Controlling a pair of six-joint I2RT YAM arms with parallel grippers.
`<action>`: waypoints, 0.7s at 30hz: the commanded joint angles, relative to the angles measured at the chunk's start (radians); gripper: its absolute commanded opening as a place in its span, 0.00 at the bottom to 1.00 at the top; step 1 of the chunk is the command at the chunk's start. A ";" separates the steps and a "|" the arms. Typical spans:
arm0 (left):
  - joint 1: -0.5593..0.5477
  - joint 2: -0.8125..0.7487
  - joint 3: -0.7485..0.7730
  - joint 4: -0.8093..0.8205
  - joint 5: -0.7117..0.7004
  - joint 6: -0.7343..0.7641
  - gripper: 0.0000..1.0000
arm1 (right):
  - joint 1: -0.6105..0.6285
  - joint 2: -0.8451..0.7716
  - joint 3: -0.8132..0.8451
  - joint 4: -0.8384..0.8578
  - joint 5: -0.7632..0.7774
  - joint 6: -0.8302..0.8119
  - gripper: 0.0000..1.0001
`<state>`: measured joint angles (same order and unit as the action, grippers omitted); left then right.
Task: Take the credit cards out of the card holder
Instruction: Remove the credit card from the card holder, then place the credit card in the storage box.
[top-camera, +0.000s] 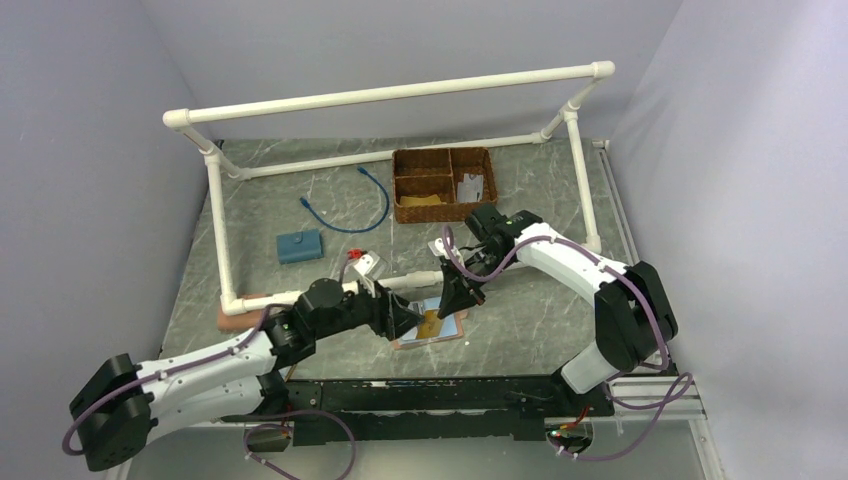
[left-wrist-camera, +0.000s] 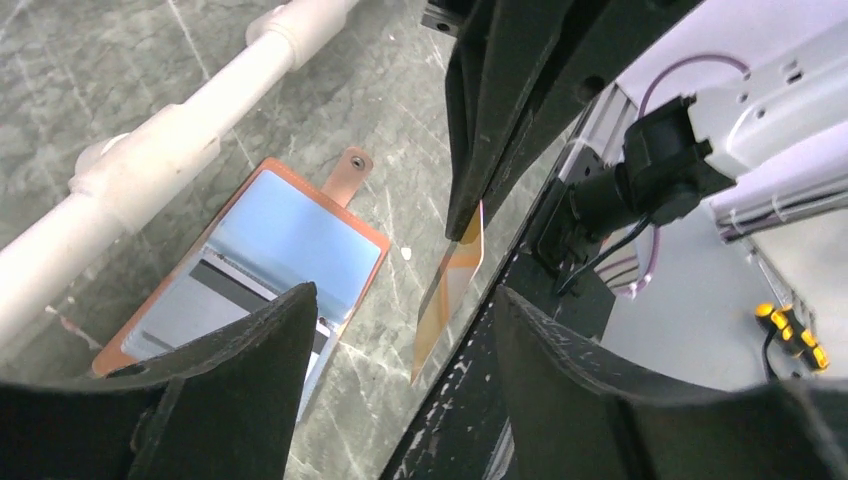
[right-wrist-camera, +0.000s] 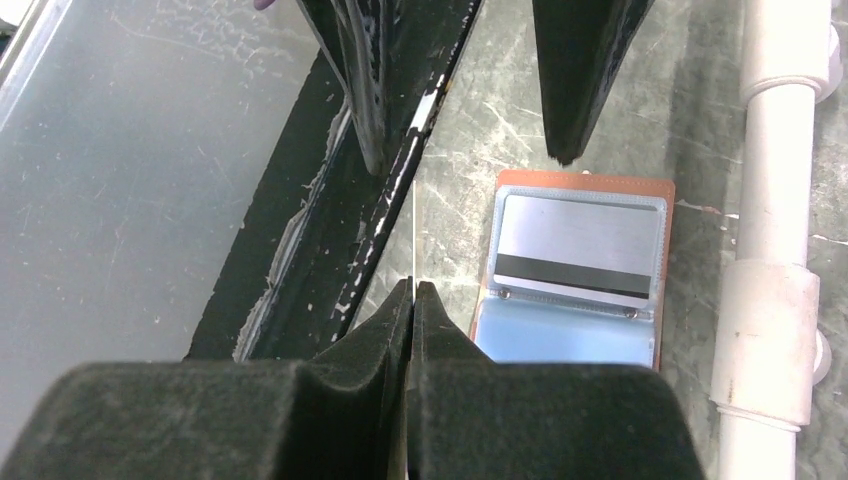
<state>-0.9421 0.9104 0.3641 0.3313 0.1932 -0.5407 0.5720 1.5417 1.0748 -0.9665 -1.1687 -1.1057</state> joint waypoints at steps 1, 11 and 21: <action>0.003 -0.097 -0.025 -0.032 -0.108 -0.091 0.77 | -0.004 0.004 0.049 -0.045 -0.006 -0.057 0.00; 0.003 -0.271 -0.083 -0.135 -0.206 -0.179 0.99 | -0.017 0.036 0.089 -0.066 0.019 -0.034 0.00; 0.003 -0.339 -0.100 -0.216 -0.284 -0.249 1.00 | -0.108 0.006 0.103 -0.030 0.001 0.030 0.00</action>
<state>-0.9413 0.5896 0.2653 0.1360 -0.0414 -0.7467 0.5011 1.5799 1.1400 -1.0119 -1.1316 -1.0901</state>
